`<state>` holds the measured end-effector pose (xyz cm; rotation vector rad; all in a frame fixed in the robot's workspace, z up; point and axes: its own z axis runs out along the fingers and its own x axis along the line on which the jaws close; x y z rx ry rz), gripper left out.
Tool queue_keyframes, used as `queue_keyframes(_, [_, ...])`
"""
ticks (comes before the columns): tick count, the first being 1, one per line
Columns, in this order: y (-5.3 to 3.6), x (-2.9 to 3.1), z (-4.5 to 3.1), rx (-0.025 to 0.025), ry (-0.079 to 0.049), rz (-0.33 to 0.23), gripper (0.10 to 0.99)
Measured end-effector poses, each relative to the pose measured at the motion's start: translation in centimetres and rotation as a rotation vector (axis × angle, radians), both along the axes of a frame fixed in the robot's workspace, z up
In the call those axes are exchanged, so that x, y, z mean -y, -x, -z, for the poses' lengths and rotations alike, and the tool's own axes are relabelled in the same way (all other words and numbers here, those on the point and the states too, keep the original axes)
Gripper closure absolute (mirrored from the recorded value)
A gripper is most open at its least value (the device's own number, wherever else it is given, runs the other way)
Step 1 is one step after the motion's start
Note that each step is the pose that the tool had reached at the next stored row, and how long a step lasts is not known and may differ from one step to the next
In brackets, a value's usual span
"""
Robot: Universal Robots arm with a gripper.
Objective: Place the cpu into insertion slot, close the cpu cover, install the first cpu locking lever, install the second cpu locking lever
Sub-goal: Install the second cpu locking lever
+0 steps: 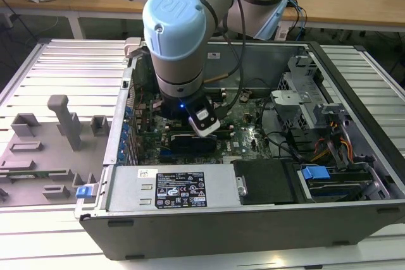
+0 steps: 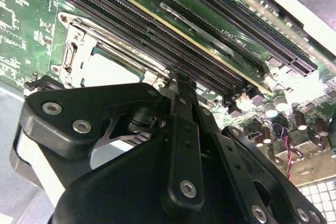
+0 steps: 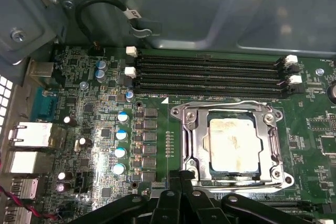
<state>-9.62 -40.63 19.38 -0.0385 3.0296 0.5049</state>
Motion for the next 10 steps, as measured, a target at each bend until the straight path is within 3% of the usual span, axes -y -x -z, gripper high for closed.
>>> queue_keyframes(10, [-0.01,0.08,0.14,-0.0049,0.001,-0.006,0.980])
